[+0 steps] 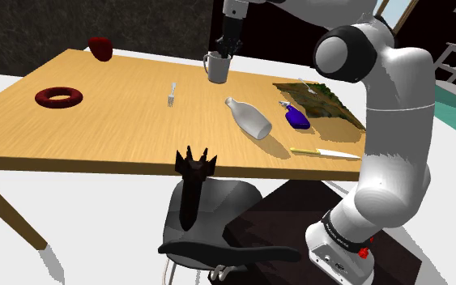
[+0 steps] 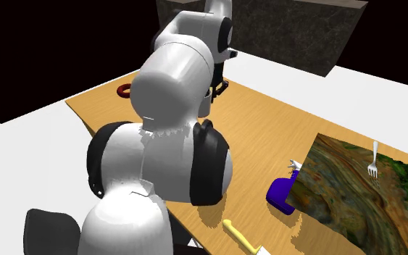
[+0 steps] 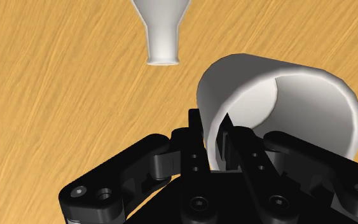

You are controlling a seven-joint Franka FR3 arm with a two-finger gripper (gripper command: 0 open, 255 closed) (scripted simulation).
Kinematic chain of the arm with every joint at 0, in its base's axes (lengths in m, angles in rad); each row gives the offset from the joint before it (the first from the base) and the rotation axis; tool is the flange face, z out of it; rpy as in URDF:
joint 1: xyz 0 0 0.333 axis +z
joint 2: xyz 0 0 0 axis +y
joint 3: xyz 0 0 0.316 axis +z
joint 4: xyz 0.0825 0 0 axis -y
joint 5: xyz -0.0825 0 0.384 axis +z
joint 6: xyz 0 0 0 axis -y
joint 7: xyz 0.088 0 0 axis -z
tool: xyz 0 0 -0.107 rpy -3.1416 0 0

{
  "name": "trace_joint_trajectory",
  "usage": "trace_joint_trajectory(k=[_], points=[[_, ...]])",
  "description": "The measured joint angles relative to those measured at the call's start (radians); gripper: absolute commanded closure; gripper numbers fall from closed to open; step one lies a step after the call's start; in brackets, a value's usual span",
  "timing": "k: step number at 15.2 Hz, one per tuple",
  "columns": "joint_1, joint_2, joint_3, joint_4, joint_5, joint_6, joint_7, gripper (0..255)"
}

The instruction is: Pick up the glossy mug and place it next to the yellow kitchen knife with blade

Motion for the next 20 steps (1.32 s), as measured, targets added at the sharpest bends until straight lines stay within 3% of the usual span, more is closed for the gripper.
trace_joint_trajectory(k=[6,15,20], points=[[-0.021,-0.272,-0.029,-0.4,-0.024,0.126,-0.071,255],[-0.075,-0.556,-0.082,-0.777,-0.071,0.218,-0.178,255],[-0.116,-0.688,-0.124,-0.918,-0.108,0.228,-0.25,255]])
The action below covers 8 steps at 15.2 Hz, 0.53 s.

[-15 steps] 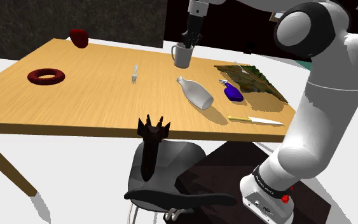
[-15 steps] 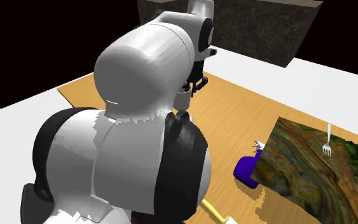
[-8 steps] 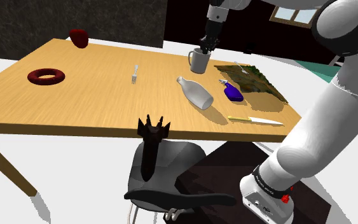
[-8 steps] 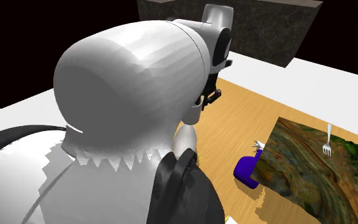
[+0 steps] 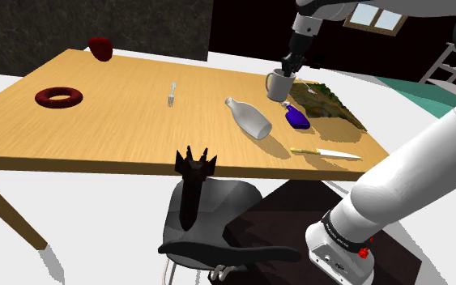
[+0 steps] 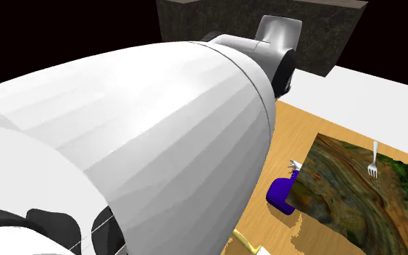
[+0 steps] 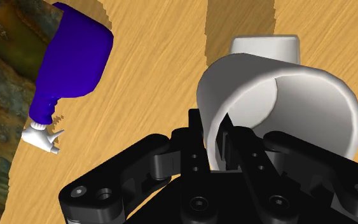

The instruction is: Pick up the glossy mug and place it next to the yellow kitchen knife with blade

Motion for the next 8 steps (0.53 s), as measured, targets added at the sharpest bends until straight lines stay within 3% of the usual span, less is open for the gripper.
trace_joint_trajectory(k=[8], points=[[-0.072,-0.186,-0.073,-0.178,-0.075,-0.001,-0.113,255]])
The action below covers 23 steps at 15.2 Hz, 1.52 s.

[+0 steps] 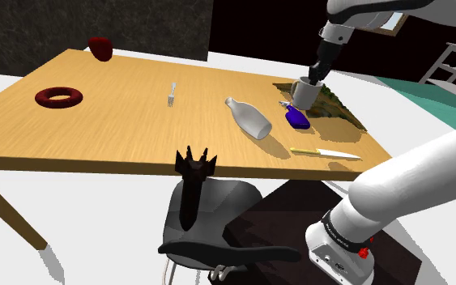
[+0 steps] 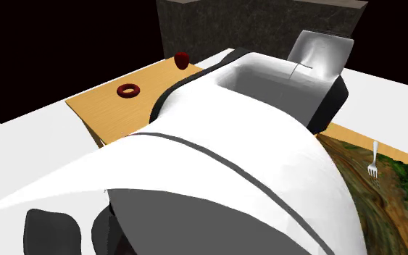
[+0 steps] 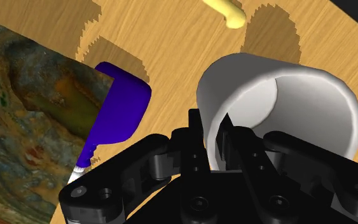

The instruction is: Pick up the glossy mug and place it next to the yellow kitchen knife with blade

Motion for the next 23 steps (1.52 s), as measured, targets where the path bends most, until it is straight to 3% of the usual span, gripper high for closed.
trace_joint_trajectory(k=[10,23], points=[[-0.115,-0.185,-0.123,-0.122,-0.122,-0.043,-0.178,255],[-0.24,-0.241,-0.348,-0.095,-0.272,-0.073,-0.474,255]])
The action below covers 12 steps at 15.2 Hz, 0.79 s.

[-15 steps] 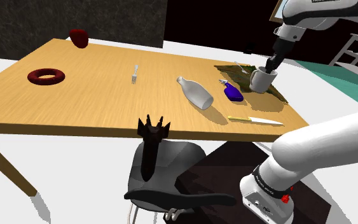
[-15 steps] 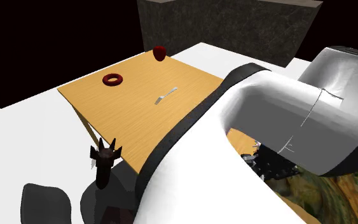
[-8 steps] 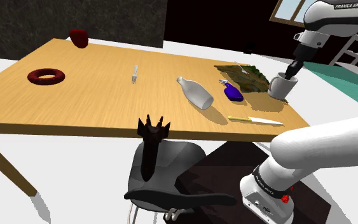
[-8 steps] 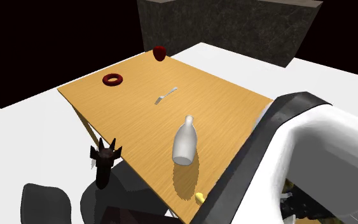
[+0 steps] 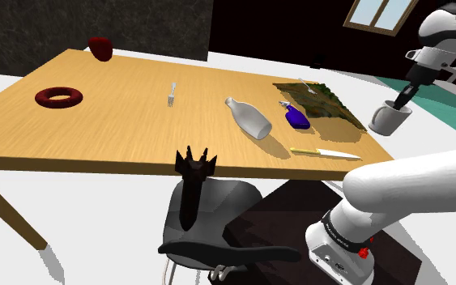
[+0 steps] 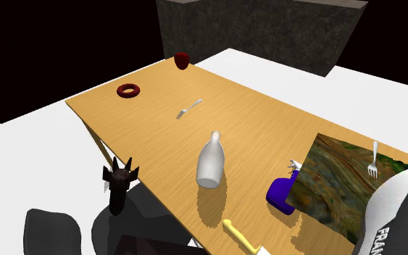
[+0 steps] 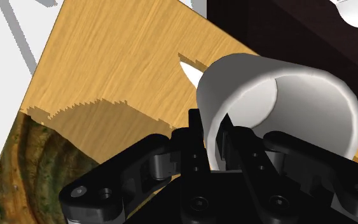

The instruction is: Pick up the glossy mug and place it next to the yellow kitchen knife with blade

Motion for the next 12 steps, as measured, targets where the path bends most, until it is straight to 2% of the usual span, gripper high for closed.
trace_joint_trajectory(k=[4,12], points=[[-0.023,0.014,-0.085,0.039,-0.035,0.0,-0.102,255],[-0.027,0.029,-0.134,-0.028,-0.056,0.089,-0.12,255]])
